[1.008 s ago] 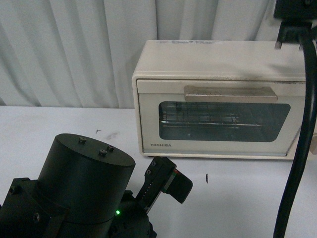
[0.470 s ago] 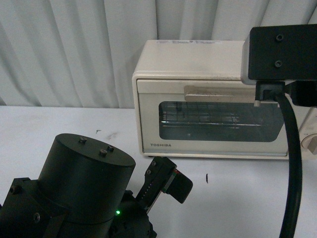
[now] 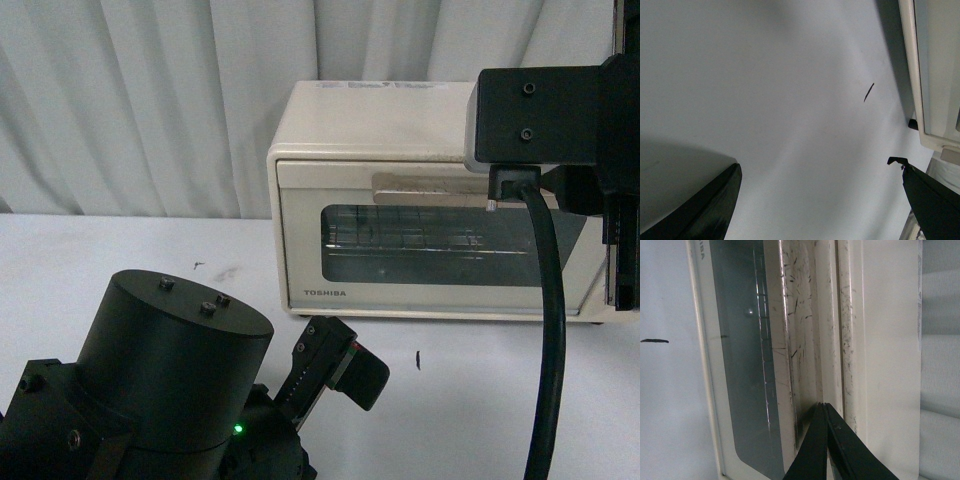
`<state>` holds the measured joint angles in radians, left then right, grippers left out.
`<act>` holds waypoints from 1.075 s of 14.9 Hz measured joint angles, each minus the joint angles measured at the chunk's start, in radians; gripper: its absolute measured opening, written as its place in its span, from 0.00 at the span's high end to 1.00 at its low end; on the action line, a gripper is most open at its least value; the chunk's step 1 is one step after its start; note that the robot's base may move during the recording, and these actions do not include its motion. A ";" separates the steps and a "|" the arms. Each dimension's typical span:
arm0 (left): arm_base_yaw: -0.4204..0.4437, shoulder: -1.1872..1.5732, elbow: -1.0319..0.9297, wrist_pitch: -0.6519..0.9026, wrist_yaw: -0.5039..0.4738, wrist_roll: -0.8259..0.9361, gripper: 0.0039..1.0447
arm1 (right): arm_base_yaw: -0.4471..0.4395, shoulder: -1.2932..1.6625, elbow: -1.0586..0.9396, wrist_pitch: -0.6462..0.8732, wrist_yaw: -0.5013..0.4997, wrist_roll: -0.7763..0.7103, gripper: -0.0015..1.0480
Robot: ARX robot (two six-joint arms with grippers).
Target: Open oven
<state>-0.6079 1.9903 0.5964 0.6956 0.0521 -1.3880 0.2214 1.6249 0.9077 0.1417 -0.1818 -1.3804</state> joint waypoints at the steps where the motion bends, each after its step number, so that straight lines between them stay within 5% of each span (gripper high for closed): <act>1: 0.000 0.000 0.000 0.000 0.000 0.000 0.06 | -0.006 0.006 0.000 0.008 -0.001 0.000 0.98; 16: 0.000 0.000 0.000 -0.001 0.000 0.000 0.06 | -0.019 -0.039 -0.053 -0.079 -0.051 0.106 0.98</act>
<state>-0.6079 1.9903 0.5964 0.6945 0.0517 -1.3880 0.2028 1.5860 0.8547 0.0628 -0.2329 -1.2743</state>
